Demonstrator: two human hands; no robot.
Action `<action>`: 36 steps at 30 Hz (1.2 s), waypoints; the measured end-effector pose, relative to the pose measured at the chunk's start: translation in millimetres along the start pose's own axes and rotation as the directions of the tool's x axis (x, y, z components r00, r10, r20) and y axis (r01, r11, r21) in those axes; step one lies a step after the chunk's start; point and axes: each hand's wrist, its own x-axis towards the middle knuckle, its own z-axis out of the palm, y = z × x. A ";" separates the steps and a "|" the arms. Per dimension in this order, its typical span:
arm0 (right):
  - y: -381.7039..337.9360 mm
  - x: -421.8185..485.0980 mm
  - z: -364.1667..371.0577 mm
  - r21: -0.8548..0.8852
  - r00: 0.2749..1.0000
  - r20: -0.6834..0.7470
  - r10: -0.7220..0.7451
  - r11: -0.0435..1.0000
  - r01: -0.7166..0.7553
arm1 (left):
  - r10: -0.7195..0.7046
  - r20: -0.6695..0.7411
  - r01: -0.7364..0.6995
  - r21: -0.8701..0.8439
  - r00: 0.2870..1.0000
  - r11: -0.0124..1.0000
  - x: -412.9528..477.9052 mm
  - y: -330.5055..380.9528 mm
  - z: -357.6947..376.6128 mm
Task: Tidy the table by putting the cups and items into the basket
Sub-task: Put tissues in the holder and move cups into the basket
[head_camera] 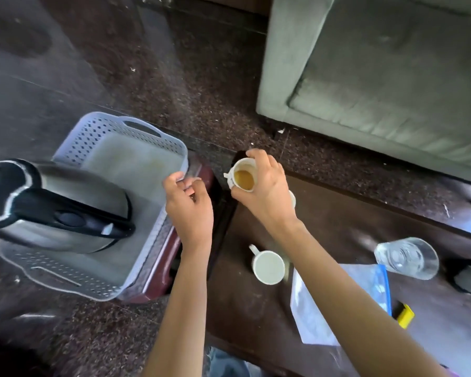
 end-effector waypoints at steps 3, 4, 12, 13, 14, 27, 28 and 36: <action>-36.4 34.5 21.1 0.025 0.998 0.036 -0.045 0.999 0.044 | -0.015 -0.078 0.010 -0.069 0.997 0.998 30.2 -1.5 -12.7; -48.9 45.6 28.0 0.017 0.996 0.049 -0.068 0.998 0.067 | -0.033 -0.111 0.023 -0.094 0.993 0.995 39.7 -2.0 -15.9; -124.7 120.0 103.9 -0.071 0.927 0.305 -0.219 0.965 0.252 | -0.268 -0.231 0.180 -0.342 0.935 0.922 94.0 -9.2 -23.6; -130.5 125.1 117.5 -0.094 0.909 0.342 -0.237 0.954 0.285 | -0.321 -0.222 0.216 -0.396 0.921 0.893 99.9 -13.8 -23.1; -135.6 129.2 130.7 -0.124 0.890 0.379 -0.254 0.939 0.320 | -0.384 -0.214 0.254 -0.458 0.898 0.852 103.9 -16.1 -23.7; -166.6 150.7 222.1 -0.401 0.836 0.308 -0.454 0.735 0.547 | -0.601 -0.072 0.414 -0.660 0.796 0.627 111.8 -30.7 -21.6; -167.3 152.0 224.8 -0.416 0.839 0.276 -0.470 0.728 0.545 | -0.604 -0.069 0.420 -0.656 0.794 0.627 111.8 -31.3 -21.6; -167.0 154.7 229.1 -0.478 0.849 0.246 -0.467 0.704 0.526 | -0.598 -0.017 0.451 -0.640 0.801 0.622 108.4 -30.3 -24.2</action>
